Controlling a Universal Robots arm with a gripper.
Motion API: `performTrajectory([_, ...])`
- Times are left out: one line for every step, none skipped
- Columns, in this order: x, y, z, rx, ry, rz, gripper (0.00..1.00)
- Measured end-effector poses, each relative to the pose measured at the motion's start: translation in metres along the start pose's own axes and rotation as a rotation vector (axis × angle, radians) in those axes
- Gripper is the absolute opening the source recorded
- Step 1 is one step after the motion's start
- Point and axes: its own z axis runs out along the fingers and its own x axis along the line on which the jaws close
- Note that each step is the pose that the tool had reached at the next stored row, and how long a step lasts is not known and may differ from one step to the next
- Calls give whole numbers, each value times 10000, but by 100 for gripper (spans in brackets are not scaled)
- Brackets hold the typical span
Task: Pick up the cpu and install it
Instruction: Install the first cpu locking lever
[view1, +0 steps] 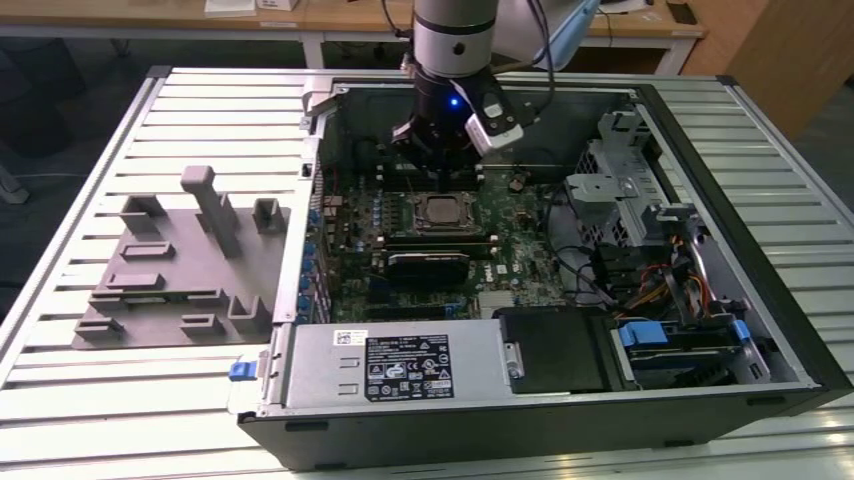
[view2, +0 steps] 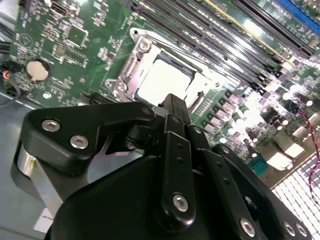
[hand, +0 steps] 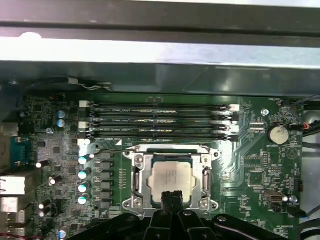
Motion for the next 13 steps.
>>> performTrajectory([19, 0, -1, 0, 0, -1, 11])
performTrajectory([38, 0, -1, 0, -1, -1, 11])
performTrajectory([56, 0, -1, -1, -2, -1, 11])
performTrajectory([74, 0, -2, -1, -2, -1, 11])
performTrajectory([95, 0, -2, 0, -2, 0, 11])
performTrajectory([112, 0, -3, 0, -3, 0, 11])
performTrajectory([129, 0, -3, 0, -3, 0, 11])
performTrajectory([147, -1, -3, 0, -4, -1, 11])
performTrajectory([164, -1, -4, 0, -3, -1, 11])
performTrajectory([181, -1, -4, 0, -4, -1, 11])
performTrajectory([199, -1, -5, -1, -4, 0, 11])
performTrajectory([217, -1, -5, 0, -5, 1, 11])
performTrajectory([242, -1, -6, 0, -6, 0, 11])
